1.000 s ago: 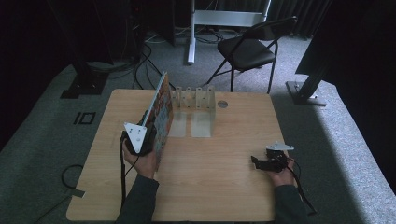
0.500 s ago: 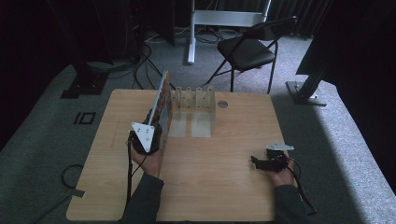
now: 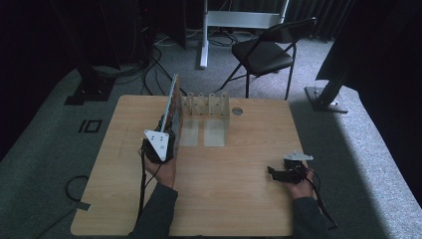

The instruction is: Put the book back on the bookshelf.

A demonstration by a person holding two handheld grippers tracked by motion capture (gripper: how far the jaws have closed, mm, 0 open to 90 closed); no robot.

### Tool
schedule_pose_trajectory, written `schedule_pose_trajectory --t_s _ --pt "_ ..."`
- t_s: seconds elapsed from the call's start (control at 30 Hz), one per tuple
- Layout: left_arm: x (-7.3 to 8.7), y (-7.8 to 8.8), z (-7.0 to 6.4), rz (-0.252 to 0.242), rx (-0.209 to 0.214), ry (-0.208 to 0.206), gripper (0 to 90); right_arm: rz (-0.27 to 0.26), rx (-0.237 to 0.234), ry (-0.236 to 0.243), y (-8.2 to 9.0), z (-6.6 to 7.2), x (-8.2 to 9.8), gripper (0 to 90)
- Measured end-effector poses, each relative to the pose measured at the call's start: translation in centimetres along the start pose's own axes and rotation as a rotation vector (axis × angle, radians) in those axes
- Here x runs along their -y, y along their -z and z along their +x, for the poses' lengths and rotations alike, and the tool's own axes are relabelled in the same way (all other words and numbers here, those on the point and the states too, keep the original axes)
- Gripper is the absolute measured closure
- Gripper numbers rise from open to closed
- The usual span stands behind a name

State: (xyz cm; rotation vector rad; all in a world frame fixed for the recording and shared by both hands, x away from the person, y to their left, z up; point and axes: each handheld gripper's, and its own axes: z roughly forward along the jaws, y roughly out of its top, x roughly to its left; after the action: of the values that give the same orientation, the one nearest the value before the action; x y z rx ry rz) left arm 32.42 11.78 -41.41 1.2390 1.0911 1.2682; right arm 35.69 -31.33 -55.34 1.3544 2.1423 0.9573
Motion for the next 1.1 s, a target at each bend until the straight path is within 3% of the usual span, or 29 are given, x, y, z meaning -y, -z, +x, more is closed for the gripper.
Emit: schedule_pose_trajectory --t_s 1.1 --pt "0.04 -0.60 0.03 -0.009 -0.003 0.011 79.4 0.000 0.001 0.000 0.00 0.01 0.00 17.4"
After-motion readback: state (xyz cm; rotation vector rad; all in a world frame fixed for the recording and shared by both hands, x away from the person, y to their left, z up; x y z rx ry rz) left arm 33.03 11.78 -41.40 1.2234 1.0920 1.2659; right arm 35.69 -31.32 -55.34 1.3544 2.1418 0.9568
